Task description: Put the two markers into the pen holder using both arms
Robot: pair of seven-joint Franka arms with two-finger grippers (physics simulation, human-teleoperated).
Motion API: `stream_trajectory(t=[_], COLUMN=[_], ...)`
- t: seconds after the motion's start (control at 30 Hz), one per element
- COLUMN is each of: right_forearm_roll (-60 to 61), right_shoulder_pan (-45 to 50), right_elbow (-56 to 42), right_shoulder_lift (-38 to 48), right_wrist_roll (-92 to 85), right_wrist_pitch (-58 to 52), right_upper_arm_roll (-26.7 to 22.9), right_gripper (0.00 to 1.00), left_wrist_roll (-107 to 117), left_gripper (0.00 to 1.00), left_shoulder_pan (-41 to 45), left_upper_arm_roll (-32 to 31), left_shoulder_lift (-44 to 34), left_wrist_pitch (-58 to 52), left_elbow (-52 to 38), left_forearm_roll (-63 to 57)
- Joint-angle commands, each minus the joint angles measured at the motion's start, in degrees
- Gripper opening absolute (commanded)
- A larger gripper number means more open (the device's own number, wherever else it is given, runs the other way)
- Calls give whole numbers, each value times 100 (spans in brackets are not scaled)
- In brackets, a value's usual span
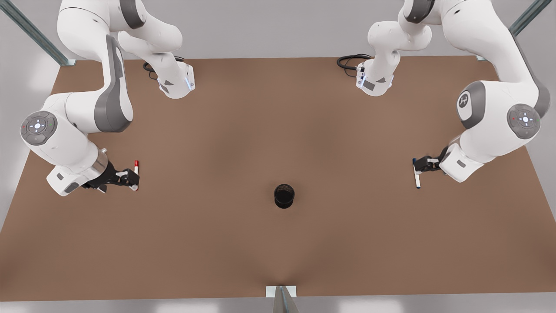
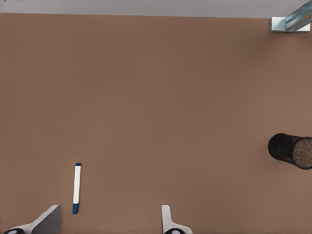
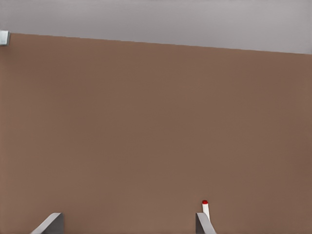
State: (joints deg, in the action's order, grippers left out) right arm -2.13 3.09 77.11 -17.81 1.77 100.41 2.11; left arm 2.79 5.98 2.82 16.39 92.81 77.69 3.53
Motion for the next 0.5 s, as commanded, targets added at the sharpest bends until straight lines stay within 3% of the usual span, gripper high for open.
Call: stream_trajectory(t=[0.0,0.1,0.23,0.33,0.47], right_forearm_roll=[2,2,2,2,2], right_shoulder_pan=[-1,-1,-1,-1,-1], right_elbow=[-3,-3,-3,-3,-3], right_shoulder_lift=[5,5,5,5,5], right_wrist_roll=[87,87,95,95,95], right_wrist_pitch=[66,66,66,66,66], right_upper_arm_roll=[0,0,0,0,0], right_gripper=[100,100,100,100,100], left_wrist_roll=[-121,-471,-1483,-1483,-1501], left_gripper=[100,100,100,100,100], left_shoulder_pan=[-9,-501,-1037,-1029,-1187], left_upper_arm_roll=[-1,8,8,8,25], left_shoulder_lift=[48,382,92,22,110], left_wrist_pitch=[105,517,2810,3954,4605], left_elbow=[-17,237,2486,3560,4157], left_forearm_roll=[-36,25,122,122,69])
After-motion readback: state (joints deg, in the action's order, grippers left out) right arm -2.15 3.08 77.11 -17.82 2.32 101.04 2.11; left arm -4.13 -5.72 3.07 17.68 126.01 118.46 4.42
